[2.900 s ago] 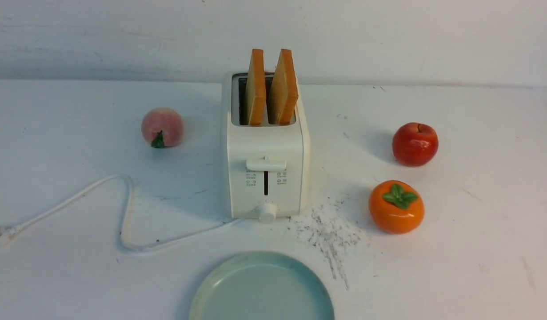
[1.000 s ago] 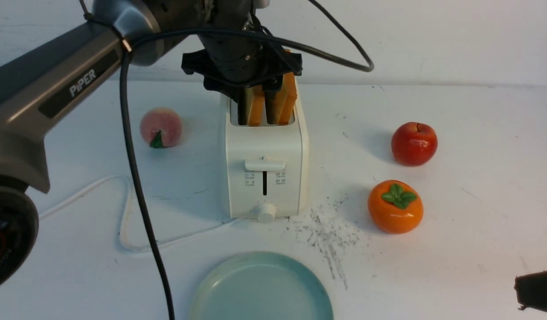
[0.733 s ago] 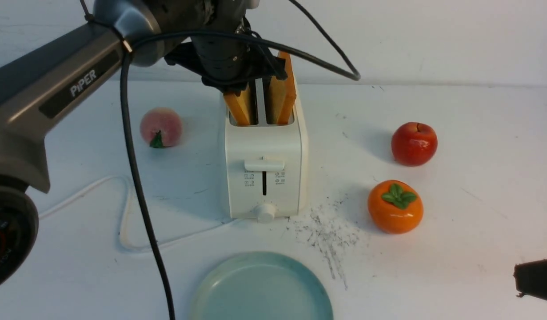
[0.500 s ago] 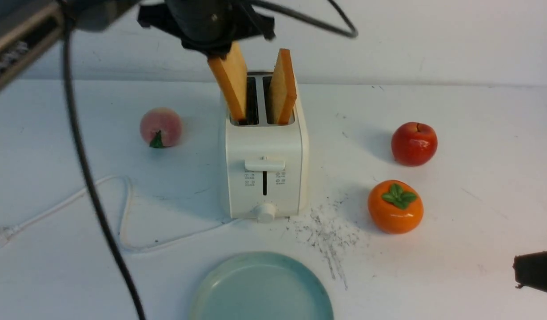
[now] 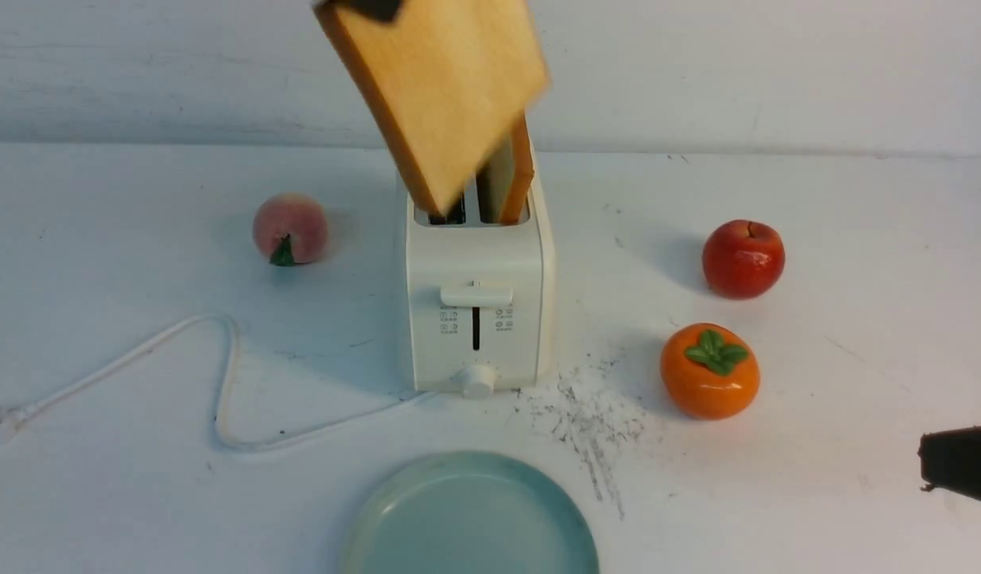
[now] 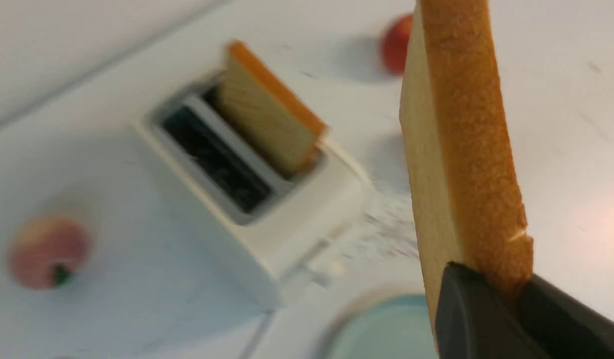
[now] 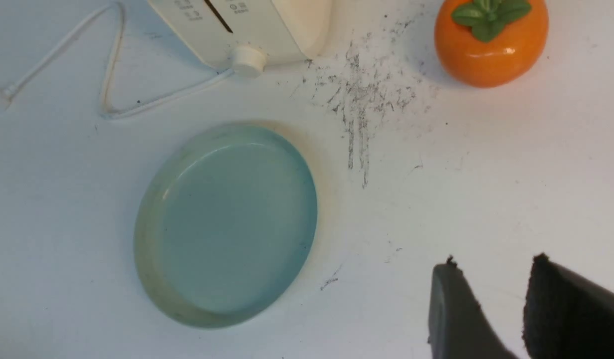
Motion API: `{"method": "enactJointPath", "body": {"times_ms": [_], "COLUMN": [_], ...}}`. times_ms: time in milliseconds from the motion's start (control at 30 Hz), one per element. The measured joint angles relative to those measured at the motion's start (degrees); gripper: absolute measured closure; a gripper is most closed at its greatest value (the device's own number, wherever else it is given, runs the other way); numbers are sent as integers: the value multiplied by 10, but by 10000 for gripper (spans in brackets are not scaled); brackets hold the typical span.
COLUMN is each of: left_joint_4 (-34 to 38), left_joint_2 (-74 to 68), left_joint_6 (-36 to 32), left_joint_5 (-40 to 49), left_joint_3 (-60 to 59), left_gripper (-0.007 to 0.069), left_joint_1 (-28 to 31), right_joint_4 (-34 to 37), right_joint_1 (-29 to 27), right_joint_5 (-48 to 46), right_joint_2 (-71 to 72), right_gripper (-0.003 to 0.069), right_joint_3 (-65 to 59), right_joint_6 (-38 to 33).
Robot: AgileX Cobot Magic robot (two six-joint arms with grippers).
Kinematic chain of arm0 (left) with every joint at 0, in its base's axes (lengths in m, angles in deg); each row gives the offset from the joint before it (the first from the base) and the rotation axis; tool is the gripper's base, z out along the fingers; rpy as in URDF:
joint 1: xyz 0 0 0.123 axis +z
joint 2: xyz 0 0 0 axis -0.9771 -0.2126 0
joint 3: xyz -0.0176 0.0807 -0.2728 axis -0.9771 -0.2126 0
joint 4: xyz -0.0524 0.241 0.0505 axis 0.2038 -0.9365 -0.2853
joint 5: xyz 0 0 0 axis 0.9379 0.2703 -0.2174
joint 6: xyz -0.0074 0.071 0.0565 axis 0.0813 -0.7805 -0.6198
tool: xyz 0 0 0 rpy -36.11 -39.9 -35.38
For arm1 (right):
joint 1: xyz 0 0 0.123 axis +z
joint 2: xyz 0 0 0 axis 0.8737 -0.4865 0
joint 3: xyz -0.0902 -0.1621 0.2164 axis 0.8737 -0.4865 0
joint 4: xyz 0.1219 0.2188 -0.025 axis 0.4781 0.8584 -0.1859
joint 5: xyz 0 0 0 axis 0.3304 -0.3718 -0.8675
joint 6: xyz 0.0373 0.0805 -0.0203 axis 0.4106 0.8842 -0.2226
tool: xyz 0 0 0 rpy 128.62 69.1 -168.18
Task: Take toasted bread from bread machine on white table place on plate.
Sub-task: 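Place the slice of bread on the plate with the left gripper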
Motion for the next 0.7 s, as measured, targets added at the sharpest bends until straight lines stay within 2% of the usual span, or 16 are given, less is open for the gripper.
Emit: {"method": "enactJointPath", "body": {"times_ms": [133,233,333,433,700], "left_joint_4": [80,97,97,107,141], "left_joint_2": [6,-6,-22,-42,-84], "left_joint_6": [-41,-92,-148,-198,-268], "left_joint_5": [-1,-2,-5,-8,-22], "left_joint_3": [-133,-259,-335,-365,-368], "left_gripper": [582,582,582,582,582], "left_joint_1": [0,0,0,0,0], "right_joint_4": [0,0,0,0,1], "right_joint_1": [0,0,0,0,0], "right_joint_5": [-6,-9,-9,-5,-2], "right_joint_2": [0,0,0,0,0], "right_gripper": [436,436,436,436,432], "right_joint_3": [0,0,0,0,0], "right_joint_6": [0,-1,-1,-1,-1]}}
